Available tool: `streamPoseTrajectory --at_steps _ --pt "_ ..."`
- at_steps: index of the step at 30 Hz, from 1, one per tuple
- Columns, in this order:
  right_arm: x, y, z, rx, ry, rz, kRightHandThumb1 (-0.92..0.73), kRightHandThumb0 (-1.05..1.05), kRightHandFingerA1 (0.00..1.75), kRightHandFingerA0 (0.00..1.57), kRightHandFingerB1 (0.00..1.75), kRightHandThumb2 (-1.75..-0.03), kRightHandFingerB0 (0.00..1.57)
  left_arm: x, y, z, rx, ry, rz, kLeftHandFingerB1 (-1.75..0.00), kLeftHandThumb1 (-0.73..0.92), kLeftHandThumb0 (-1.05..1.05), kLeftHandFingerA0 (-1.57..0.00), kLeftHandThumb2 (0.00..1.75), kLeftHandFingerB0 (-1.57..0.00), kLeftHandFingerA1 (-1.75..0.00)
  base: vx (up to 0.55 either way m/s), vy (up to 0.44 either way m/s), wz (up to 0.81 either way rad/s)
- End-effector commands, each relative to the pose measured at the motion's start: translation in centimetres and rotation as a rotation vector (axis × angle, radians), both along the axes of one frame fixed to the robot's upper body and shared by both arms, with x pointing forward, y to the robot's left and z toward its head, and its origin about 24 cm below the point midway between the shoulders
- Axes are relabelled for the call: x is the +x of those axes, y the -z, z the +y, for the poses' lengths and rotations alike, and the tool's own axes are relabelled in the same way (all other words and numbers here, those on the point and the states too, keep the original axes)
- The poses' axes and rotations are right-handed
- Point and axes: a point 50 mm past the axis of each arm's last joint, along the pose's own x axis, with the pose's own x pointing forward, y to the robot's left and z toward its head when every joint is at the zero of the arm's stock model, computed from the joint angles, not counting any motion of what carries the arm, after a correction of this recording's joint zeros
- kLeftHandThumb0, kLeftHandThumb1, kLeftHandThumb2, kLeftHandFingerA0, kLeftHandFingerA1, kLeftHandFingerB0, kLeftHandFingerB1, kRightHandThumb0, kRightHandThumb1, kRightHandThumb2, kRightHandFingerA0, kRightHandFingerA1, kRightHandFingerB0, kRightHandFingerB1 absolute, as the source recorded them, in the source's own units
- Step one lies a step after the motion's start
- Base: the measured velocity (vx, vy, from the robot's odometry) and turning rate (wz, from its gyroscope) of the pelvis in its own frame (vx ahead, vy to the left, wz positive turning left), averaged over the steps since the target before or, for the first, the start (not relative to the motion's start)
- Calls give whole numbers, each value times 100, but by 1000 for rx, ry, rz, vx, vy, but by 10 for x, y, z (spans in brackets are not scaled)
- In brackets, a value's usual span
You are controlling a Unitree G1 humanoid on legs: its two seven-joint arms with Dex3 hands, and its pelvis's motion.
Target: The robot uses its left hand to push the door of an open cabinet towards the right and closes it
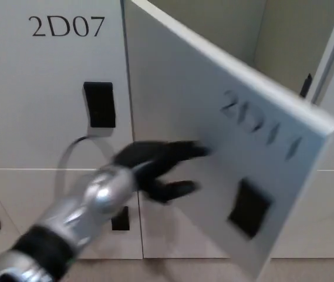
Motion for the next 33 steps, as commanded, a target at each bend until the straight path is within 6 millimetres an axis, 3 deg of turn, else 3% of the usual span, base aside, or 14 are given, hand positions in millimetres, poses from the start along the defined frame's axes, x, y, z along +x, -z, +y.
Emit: streamPoseTrajectory --at_steps 1,5,6,10,12,20,21,22,24,25,26,31,32,33 --pt "4 0 5 29 57 -21 -64 -55 53 37 51 -94 36 -51 -110 -169 20 467 -245 -29 92 -77 -25 74 -20 -31 0 0 0" --pt "12 -5 5 49 0 -74 -67 -59 48 29 49 -96 33 -119 -121 -205 -184 722 -308 -34 92 -67 -50 72 -37 -38 0 0 0" --pt "12 -7 3 56 -13 -91 -67 -59 48 29 49 -96 33 -131 -114 -204 -190 757 -297 -41 89 -62 -22 104 -16 -46 0 0 0" --pt "10 -9 -3 43 -34 -92 -67 -59 48 29 49 -96 33 -141 -91 -191 -171 774 -232 -32 92 -58 -11 116 0 -45 4 3 -3" --pt "7 -9 -5 41 -39 -84 -67 -59 48 29 49 -96 33 -124 -66 -168 -76 708 -214 -15 92 -77 0 101 0 -22 8 5 -3" --pt "7 -10 -7 49 -40 -90 -67 -59 48 29 49 -96 33 -96 -34 -84 -32 475 -97 -37 90 -89 -8 105 -7 -41 0 0 0" --pt "9 -11 -7 49 -40 -92 -67 -59 48 29 49 -96 33 -98 -25 -64 -60 426 -57 -43 69 -56 0 115 0 -44 0 0 0" --pt "9 -6 -9 8 11 -7 -62 -81 52 34 50 -103 32 -100 -20 -52 -69 397 -24 -32 92 -65 -46 68 -36 -42 0 0 0" --pt "8 -2 -11 -47 71 100 -62 -81 52 34 50 -103 32 -102 -17 -47 -66 384 -1 -32 92 -65 -46 68 -36 -42 0 0 0" --pt "6 -3 -9 12 24 27 -79 -54 37 31 35 -63 34 -106 -11 -36 -71 366 40 -32 92 -67 -43 69 -34 -40 0 0 0" --pt "5 -4 -8 17 0 13 -68 -59 51 35 49 -97 33 -110 -5 -25 -73 344 76 -35 82 -74 -41 78 -31 -39 0 0 0" --pt "0 -1 -5 27 -5 15 -66 -54 53 38 50 -96 33 -134 23 23 -112 217 219 -34 81 -72 -40 74 -32 -37 0 0 0" --pt "-1 -1 -4 24 -5 15 -64 -57 52 36 52 -95 39 -137 28 34 -121 173 256 -44 74 -66 -36 107 -22 -52 0 0 0" --pt "-1 0 -4 22 -7 15 -63 -56 52 37 51 -94 38 -142 35 49 -146 108 304 -45 72 -63 -39 106 -24 -54 0 0 0"
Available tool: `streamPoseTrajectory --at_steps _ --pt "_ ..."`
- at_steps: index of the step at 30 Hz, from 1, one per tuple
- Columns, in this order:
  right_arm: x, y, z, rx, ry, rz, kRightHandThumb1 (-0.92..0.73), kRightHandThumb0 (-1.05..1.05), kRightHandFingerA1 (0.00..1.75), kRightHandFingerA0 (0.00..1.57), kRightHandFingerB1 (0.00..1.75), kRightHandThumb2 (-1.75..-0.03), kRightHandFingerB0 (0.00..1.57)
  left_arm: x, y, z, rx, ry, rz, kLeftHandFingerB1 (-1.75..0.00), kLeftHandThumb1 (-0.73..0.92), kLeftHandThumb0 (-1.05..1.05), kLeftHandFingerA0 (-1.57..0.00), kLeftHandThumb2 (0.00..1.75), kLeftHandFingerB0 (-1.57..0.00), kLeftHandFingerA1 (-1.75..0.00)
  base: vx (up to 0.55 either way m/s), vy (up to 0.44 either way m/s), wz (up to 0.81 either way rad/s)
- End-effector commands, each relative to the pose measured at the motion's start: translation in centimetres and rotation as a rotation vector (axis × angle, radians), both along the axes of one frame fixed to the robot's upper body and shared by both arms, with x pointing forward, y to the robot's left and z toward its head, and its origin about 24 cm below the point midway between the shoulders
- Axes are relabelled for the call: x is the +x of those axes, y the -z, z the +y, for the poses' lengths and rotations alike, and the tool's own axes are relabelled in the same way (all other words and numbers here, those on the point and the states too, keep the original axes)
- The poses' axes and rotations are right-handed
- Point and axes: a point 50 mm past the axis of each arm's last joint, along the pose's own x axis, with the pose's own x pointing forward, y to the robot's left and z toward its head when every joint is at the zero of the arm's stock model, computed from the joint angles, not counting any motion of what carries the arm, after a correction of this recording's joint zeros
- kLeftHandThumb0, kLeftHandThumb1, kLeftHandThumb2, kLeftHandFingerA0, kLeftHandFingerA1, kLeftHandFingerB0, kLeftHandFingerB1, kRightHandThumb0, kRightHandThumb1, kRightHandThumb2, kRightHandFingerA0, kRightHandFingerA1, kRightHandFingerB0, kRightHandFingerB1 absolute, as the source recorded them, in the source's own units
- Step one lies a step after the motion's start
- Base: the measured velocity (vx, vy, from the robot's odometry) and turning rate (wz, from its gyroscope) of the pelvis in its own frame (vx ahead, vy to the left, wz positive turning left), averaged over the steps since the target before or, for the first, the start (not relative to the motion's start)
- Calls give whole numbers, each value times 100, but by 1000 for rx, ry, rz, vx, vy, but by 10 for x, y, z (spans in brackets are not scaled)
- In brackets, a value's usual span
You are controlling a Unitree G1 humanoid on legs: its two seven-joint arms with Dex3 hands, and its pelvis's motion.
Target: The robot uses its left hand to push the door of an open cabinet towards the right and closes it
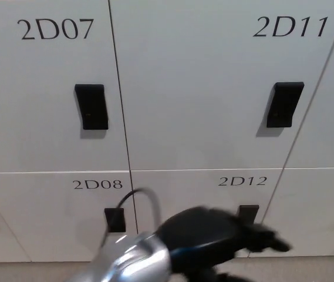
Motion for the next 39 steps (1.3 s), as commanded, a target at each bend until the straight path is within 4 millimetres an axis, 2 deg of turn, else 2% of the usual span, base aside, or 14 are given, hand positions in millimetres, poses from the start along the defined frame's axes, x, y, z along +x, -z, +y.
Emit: streamPoseTrajectory --at_steps 1,2,3,4,5,21,22,27,28,30,34,35,37,39 --pt "-7 3 -3 -14 15 36 -63 -56 52 37 51 -94 38 -29 32 76 -36 -219 274 -45 72 -63 -39 106 -24 -54 0 0 0" --pt "-7 3 -4 -8 17 35 -61 -50 54 38 52 -97 36 -31 35 83 -50 -247 296 -33 88 -66 -46 67 -39 -35 0 0 0" --pt "-7 3 -4 -8 17 35 -61 -50 54 38 52 -97 36 -31 35 83 -50 -247 296 -33 88 -66 -46 67 -39 -35 0 0 0" --pt "-6 2 -4 -2 18 32 -77 -49 39 46 37 -63 45 -34 46 108 -85 -355 346 -45 68 -61 -45 108 -23 -57 0 0 0" --pt "-5 2 -3 -3 16 33 -64 -51 54 38 51 -98 35 -35 52 124 -103 -421 352 -35 84 -65 -52 66 -44 -37 0 0 0" --pt "-11 5 0 0 -2 45 -70 -60 50 30 47 -98 27 -87 109 296 22 -1291 320 -34 86 -64 -47 67 -46 -37 0 0 0" --pt "-12 6 0 3 -2 47 -85 -52 36 34 34 -66 33 -91 111 301 29 -1319 332 -35 86 -63 -48 67 -47 -37 0 0 0" --pt "-21 8 1 24 7 44 -86 -55 36 34 32 -66 30 -110 123 325 95 -1471 405 -36 85 -63 -49 67 -49 -38 0 0 0" --pt "-22 8 1 24 5 40 -73 -62 51 31 46 -101 24 -114 126 329 86 -1499 431 -36 81 -64 -54 66 -47 -38 0 0 0" --pt "-25 8 -1 27 4 35 -88 -55 35 33 32 -67 31 -122 132 332 46 -1545 511 -35 84 -73 -56 66 -44 -39 0 0 0" --pt "-29 7 -4 61 24 18 -86 -53 36 36 33 -66 31 -126 140 332 -10 -1592 606 -41 71 -79 -52 81 -40 -45 0 0 0" --pt "-30 7 -4 72 29 12 -70 -57 53 33 46 -101 21 -125 141 332 -36 -1610 620 -41 72 -79 -52 81 -39 -45 0 0 0" --pt "-37 8 -5 71 25 21 -70 -58 53 34 46 -102 21 -130 143 332 -26 -1622 640 -34 86 -70 -54 67 -42 -37 0 0 0" --pt "-43 9 -7 62 21 28 -70 -58 53 34 46 -102 22 -135 146 331 -10 -1627 656 -49 70 -70 -44 104 -34 -53 0 0 0"
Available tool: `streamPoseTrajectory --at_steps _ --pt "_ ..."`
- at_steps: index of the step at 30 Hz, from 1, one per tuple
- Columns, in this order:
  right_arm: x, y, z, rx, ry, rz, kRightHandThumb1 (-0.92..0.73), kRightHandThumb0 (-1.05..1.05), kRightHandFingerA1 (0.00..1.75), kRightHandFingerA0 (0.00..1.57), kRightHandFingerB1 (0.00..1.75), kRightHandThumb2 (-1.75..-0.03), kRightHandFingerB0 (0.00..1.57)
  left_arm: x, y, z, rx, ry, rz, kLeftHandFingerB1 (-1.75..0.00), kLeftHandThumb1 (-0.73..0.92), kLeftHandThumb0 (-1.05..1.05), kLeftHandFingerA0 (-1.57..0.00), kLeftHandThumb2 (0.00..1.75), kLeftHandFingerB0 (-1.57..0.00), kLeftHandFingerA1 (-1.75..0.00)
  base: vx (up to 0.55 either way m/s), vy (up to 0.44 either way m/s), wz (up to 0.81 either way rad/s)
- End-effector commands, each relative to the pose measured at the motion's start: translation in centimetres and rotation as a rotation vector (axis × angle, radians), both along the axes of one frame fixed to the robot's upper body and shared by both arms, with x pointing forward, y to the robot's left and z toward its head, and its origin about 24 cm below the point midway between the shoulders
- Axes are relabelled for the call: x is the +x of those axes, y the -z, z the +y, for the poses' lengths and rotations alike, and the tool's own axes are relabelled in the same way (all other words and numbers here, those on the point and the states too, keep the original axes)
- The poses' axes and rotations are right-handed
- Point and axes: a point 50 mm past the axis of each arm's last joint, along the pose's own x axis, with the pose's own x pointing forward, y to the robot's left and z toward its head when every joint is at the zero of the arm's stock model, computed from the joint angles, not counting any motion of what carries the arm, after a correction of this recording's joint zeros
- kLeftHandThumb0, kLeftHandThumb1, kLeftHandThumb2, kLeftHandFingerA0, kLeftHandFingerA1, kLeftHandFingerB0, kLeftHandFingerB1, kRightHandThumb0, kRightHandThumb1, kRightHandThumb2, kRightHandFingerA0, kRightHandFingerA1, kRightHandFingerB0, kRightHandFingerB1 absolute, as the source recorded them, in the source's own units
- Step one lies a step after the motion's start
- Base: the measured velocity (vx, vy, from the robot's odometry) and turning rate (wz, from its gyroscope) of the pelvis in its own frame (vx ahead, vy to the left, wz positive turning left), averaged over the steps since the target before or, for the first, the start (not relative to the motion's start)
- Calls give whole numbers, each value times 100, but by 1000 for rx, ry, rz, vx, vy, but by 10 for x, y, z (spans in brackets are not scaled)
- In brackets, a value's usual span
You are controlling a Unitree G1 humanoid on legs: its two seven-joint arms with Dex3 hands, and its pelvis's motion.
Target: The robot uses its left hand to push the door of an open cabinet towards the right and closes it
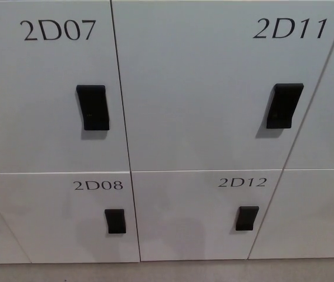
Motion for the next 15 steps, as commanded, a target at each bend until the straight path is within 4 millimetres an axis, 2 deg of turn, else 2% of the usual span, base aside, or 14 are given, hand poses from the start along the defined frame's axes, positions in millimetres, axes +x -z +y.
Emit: streamPoseTrajectory --at_steps 1,4,5,8,9,10,11,15 --pt "-20 0 -10 29 14 -20 -72 -61 51 32 46 -101 24 -15 1 18 -49 -230 -61 -35 84 -73 -50 66 -42 -41 0 0 0" --pt "-15 -2 -12 20 13 -21 -71 -59 51 32 46 -101 22 -11 1 15 -63 -198 -74 -33 86 -76 -49 67 -39 -38 0 0 0" --pt "-10 -3 -12 19 4 -29 -85 -54 36 36 32 -66 31 -7 0 16 -65 -203 -85 -34 85 -75 -51 67 -40 -39 0 0 0" --pt "-6 -4 -11 24 3 -34 -85 -54 36 35 32 -65 30 -4 0 17 -67 -208 -92 -34 86 -78 -49 66 -40 -37 0 0 0" --pt "-6 -4 -11 30 11 -39 -70 -57 53 32 46 -102 20 -4 0 17 -64 -208 -95 -33 86 -77 -50 67 -38 -38 0 0 0" --pt "-6 -5 -11 35 17 -43 -70 -57 53 32 46 -102 20 -4 0 17 -63 -207 -98 -33 86 -77 -50 67 -38 -38 0 0 0" --pt "-7 -5 -11 42 21 -53 -86 -53 37 36 33 -66 31 -4 0 17 -62 -207 -101 -33 86 -77 -50 67 -38 -38 0 0 0" --pt "-8 -5 -11 47 23 -62 -87 -56 36 34 33 -66 29 -2 -2 18 -93 -222 -121 -34 86 -76 -45 67 -38 -38 0 0 0"
